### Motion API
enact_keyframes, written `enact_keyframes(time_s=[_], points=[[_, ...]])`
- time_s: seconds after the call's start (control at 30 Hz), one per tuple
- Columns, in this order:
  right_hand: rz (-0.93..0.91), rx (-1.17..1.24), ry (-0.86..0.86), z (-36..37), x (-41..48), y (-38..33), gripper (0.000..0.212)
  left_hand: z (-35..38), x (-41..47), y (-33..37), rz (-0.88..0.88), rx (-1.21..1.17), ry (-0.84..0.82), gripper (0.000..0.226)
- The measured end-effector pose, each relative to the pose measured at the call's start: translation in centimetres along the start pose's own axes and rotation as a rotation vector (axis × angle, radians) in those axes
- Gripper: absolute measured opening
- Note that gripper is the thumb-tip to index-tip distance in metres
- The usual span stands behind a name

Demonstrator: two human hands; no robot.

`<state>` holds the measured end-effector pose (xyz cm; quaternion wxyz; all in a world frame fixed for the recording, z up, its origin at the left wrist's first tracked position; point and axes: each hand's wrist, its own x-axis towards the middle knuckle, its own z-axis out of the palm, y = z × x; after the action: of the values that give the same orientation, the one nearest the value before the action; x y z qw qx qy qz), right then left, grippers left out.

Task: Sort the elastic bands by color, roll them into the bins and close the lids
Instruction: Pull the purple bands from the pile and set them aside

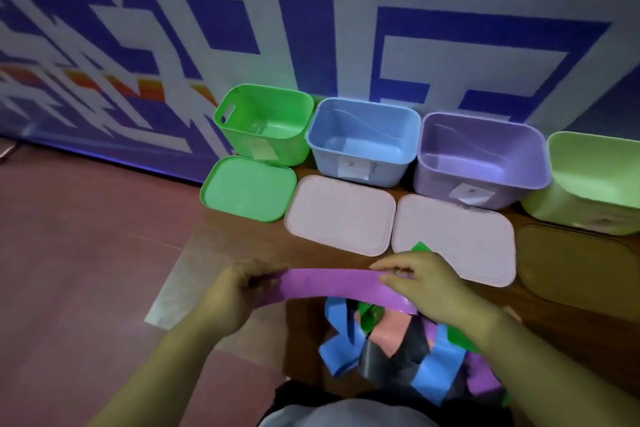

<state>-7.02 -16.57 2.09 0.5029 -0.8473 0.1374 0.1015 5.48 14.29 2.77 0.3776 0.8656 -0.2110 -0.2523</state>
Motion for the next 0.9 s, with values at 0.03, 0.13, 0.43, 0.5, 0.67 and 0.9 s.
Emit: enact_keyframes(time_s=[0.03, 0.13, 0.43, 0.5, 0.67, 0.9], points=[[0.002, -0.003, -0.016, 1.4, 1.0, -0.5, 0.024, -0.8, -0.6, -1.3, -0.024, 0.024, 0.004, 0.039], [0.001, -0.041, -0.067, 5.6, 4.3, -1.9, 0.018, -3.1, -2.1, -5.4, -0.095, 0.138, 0.016, 0.033], [0.047, -0.178, -0.123, 14.3, 11.9, -4.8, 0.025, -8.1, -1.2, -13.9, -0.15, 0.307, 0.008, 0.048], [0.089, -0.198, -0.12, 15.0, 13.0, -5.0, 0.025, -8.7, 0.1, -14.7, -0.143, 0.343, -0.009, 0.048], [0.147, -0.26, -0.082, 15.6, 15.3, -4.7, 0.026, -8.8, 4.2, -16.6, -0.139, 0.461, -0.041, 0.043], [0.12, -0.501, -0.019, 14.1, 15.0, -3.4, 0.043, -7.3, 7.0, -16.9, -0.11, 0.684, -0.014, 0.05]])
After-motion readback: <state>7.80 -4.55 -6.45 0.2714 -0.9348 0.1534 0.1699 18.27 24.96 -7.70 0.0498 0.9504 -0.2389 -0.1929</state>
